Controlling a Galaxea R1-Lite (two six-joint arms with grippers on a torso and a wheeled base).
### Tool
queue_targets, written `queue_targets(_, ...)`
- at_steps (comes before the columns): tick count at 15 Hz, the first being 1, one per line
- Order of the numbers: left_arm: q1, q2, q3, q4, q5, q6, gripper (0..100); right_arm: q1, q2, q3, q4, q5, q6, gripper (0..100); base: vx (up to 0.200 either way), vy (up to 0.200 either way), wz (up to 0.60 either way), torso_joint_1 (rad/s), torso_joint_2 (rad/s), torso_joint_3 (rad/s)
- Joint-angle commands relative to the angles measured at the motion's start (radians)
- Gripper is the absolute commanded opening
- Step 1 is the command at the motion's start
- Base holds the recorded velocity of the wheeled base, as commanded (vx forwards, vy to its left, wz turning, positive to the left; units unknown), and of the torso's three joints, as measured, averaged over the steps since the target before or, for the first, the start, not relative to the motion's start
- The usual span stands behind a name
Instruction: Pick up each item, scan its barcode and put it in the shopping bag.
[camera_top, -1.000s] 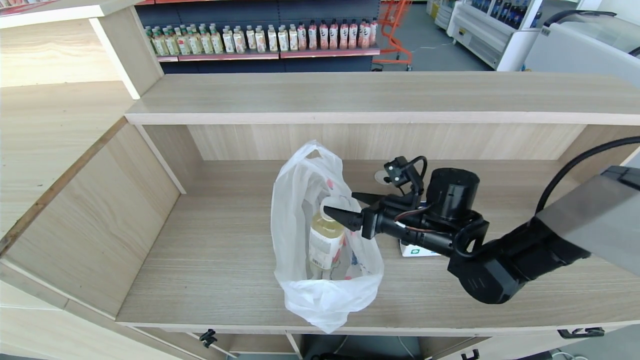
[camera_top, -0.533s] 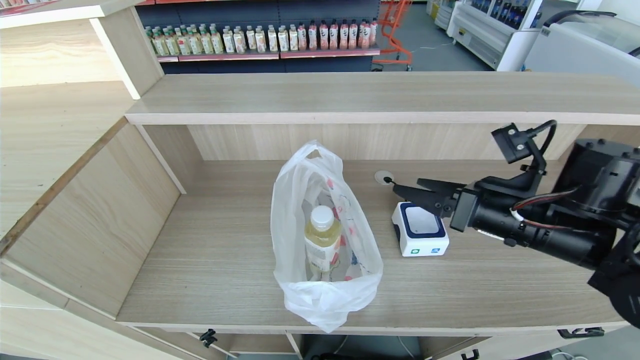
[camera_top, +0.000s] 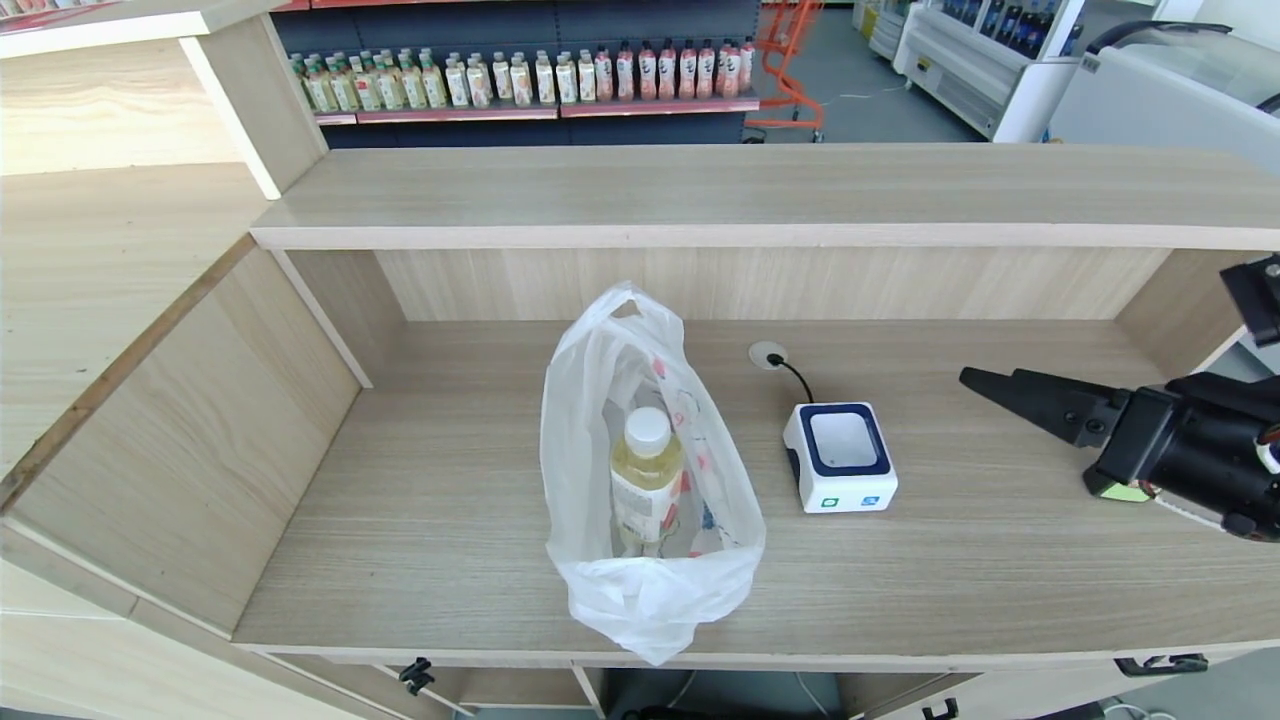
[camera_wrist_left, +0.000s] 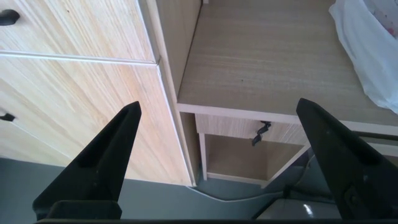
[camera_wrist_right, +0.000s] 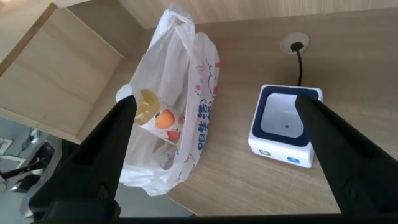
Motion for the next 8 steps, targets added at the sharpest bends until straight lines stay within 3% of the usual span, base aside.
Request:
queue_targets(1, 0.000, 0.000, 0.000, 0.000, 0.001, -0.002, 100, -0.016, -0.026, 0.031, -0.001, 0.000, 0.000, 100, 0.000, 0.000, 0.00, 0.000, 0.00, 0.000)
queue_targets(5, 0.000, 0.000, 0.000, 0.000, 0.001, 0.000, 100, -0.069, -0.008, 0.043, 0.000, -0.003, -0.011, 100, -0.200, 0.000, 0.00, 0.008, 0.00, 0.004)
queue_targets(8, 0.000, 0.000, 0.000, 0.000, 0.001, 0.000, 100, -0.111, 0.000, 0.057, 0.000, -0.003, -0.032, 100, 0.000, 0.000, 0.00, 0.000, 0.00, 0.000)
